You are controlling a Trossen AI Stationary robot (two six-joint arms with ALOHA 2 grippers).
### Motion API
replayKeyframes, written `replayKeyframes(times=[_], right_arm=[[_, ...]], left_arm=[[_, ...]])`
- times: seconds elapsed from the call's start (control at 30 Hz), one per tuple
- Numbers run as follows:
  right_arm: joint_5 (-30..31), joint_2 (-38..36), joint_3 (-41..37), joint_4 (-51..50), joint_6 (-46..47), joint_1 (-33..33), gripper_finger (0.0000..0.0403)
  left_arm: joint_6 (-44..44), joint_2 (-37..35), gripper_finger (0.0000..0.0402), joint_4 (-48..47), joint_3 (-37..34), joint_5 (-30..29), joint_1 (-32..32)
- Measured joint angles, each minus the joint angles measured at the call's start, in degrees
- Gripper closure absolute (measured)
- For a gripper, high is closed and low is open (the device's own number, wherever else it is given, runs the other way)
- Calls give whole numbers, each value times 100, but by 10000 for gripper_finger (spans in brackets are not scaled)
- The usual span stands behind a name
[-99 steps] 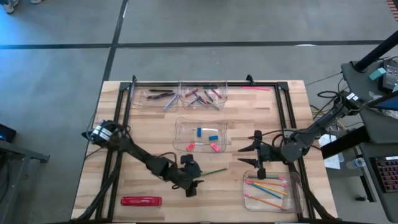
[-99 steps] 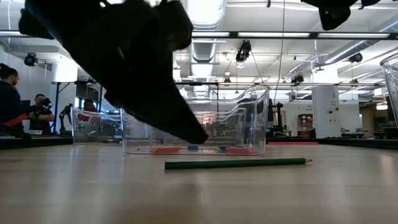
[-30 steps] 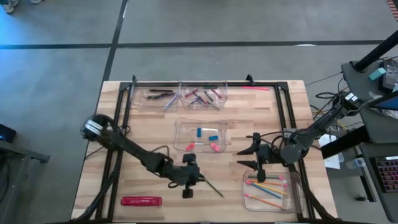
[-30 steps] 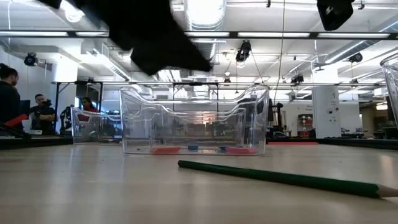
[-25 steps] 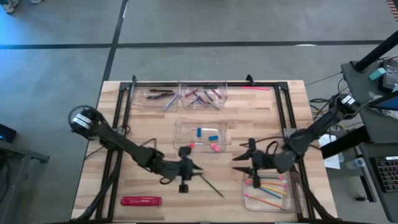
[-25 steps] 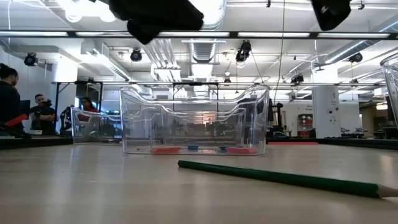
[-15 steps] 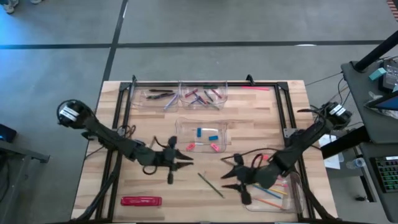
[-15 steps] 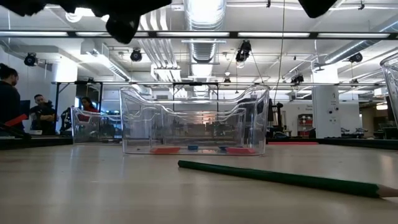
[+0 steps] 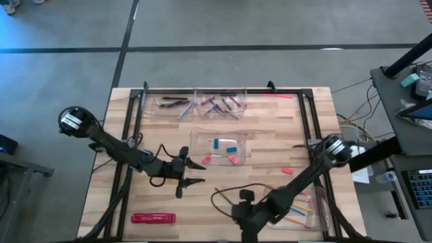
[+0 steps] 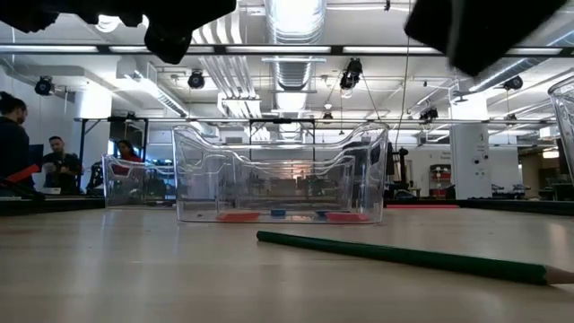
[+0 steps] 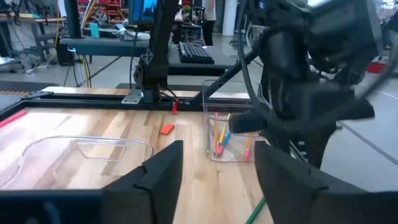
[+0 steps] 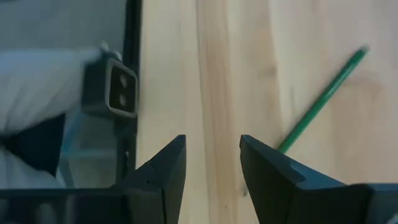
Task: Sort crayons/erasers/pens/pencils in bins
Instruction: Put the green pencil into the bottom transparent bin
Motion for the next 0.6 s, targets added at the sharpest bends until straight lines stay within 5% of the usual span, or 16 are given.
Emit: replayKeyframes(times=[0.33,0.6], right_arm=[[-503,601,649,-1110,788,-194,255],[-782,838,594,-1268,1001,-471,183]], left_arm=[[121,-17,198,55,165,-4,7],[111,-17,198,46,173,-2,-17]])
